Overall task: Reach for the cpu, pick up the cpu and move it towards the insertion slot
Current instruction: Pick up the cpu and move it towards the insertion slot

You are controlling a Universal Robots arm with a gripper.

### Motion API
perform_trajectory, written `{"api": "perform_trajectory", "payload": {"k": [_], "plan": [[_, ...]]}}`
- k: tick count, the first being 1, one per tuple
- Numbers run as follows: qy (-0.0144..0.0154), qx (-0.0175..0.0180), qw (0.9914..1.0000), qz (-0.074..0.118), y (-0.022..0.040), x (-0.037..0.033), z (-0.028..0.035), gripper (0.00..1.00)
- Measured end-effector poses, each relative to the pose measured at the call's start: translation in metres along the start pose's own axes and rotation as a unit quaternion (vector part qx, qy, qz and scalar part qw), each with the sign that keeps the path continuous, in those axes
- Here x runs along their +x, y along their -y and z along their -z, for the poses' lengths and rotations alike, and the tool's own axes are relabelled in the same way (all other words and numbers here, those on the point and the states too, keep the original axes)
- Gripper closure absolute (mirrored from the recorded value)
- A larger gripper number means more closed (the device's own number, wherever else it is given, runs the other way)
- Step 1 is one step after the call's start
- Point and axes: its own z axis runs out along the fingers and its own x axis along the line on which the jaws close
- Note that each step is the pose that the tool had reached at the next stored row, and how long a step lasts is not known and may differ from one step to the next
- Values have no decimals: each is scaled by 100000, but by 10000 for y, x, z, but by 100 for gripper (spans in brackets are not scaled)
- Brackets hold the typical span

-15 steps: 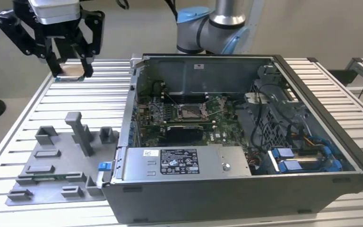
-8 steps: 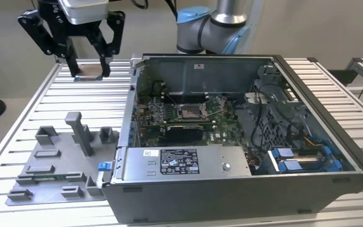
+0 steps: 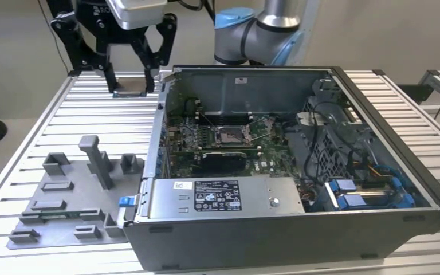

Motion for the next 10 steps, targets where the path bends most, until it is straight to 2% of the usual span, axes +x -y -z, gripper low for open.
{"api": "perform_trajectory", "payload": {"k": [10], "plan": [[7, 1, 100000, -237, 5, -326, 0, 100]]}}
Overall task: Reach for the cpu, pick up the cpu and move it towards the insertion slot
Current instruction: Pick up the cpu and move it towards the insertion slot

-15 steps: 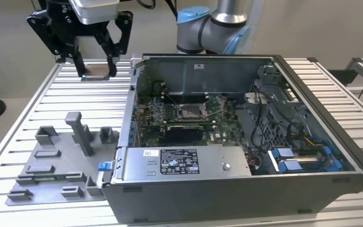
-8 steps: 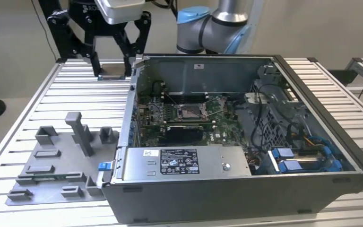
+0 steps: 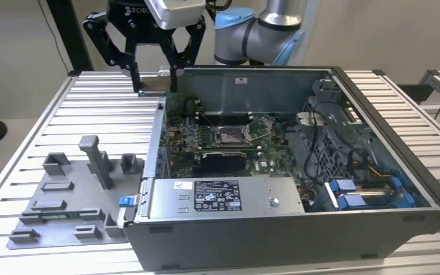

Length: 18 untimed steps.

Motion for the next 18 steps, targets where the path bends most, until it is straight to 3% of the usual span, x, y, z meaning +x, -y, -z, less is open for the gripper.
{"api": "perform_trajectory", "payload": {"k": [6, 18], "plan": [[7, 1, 100000, -267, 2, -171, 0, 100], [21, -4, 99999, -509, 6, -606, -1, 100]]}}
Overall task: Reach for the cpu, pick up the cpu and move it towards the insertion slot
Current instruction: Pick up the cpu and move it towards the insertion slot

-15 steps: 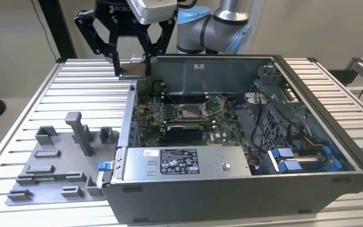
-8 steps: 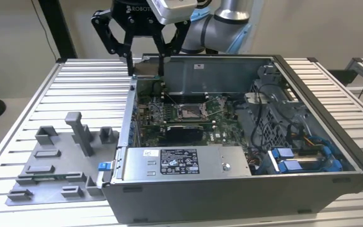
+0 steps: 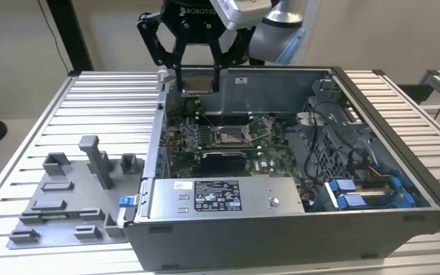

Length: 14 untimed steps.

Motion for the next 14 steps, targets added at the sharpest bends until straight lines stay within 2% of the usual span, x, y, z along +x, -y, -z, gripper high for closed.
{"api": "perform_trajectory", "payload": {"k": [14], "plan": [[2, 6, 100000, -121, -1, -593, -4, 100]]}}
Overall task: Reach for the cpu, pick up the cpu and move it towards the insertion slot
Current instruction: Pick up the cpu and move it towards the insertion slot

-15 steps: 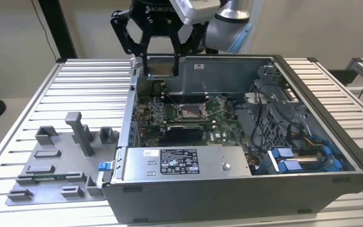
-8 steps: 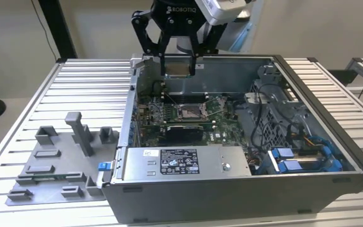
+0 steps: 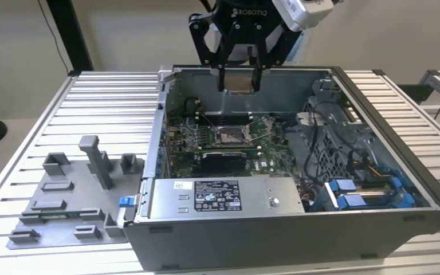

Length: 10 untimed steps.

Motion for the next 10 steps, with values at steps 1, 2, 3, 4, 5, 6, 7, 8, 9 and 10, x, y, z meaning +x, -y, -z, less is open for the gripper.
{"api": "perform_trajectory", "payload": {"k": [1, 2, 3, 4, 5, 6, 7, 8, 9, 10], "plan": [[1, 4, 100000, -14, 0, -37, 0, 100], [1, 4, 100000, -33, -1, -78, -1, 100], [1, 11, 100000, -54, -1, -114, -1, 100], [4, 9, 100000, -78, -2, -147, -2, 100], [7, 10, 100000, -110, -2, -178, -3, 100], [4, 21, 100000, -134, -2, -204, -3, 100], [5, 28, 100000, -147, -1, -220, -3, 100], [3, 29, 100000, -148, -1, -223, -3, 100], [3, 27, 100000, -153, -1, -223, -3, 100], [5, 21, 100000, -158, -2, -223, -3, 100]]}}
